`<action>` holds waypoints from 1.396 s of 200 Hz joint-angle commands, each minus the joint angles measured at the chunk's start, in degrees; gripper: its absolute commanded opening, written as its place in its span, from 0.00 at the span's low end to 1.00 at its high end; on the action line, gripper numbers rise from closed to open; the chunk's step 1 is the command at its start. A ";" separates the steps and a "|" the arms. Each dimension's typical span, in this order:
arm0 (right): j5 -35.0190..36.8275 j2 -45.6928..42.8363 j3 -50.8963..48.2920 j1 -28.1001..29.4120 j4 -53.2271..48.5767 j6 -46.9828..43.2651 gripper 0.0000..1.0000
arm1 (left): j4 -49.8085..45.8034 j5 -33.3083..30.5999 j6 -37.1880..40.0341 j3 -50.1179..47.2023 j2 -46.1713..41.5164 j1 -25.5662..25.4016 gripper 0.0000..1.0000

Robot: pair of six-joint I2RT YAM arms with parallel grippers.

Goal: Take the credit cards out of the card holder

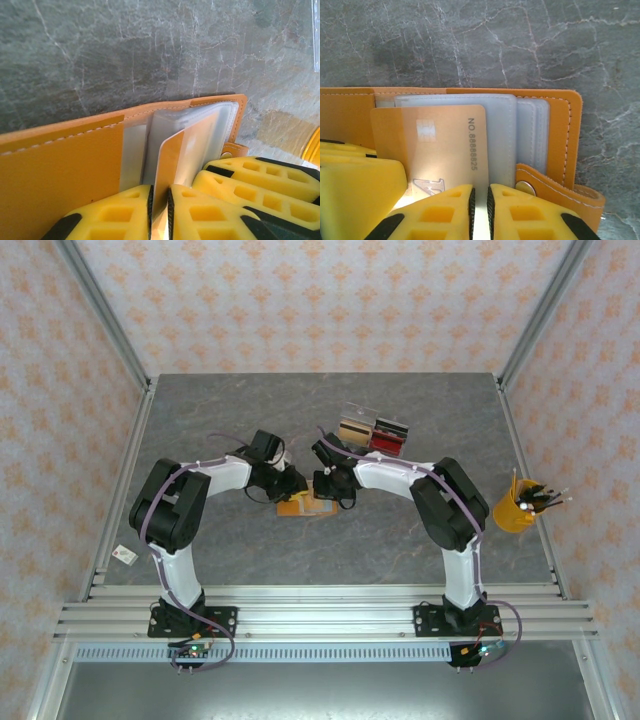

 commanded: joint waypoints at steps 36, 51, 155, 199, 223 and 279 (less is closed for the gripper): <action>2.57 3.38 -1.10 -0.13 -3.27 -0.19 0.17 | -1.83 0.24 2.61 -1.35 -3.19 1.92 0.05; 2.66 3.14 -1.35 -0.21 -3.26 -0.13 0.17 | -2.99 -0.15 3.23 -1.79 -4.03 2.57 0.02; -7.68 -9.57 -2.77 -3.82 4.63 -2.33 0.28 | -18.40 -7.76 9.06 1.40 -18.62 3.95 0.00; -21.65 -18.13 -9.60 -7.77 18.51 2.92 0.51 | -12.88 -2.59 4.57 1.14 -25.88 3.98 0.00; -28.25 -21.37 -13.74 -9.67 29.55 9.69 0.60 | -7.29 1.80 0.56 0.60 -27.60 3.92 0.00; -36.11 -23.14 -17.98 -11.65 46.33 22.15 0.63 | 6.91 6.11 -8.63 -2.19 -30.37 3.97 0.00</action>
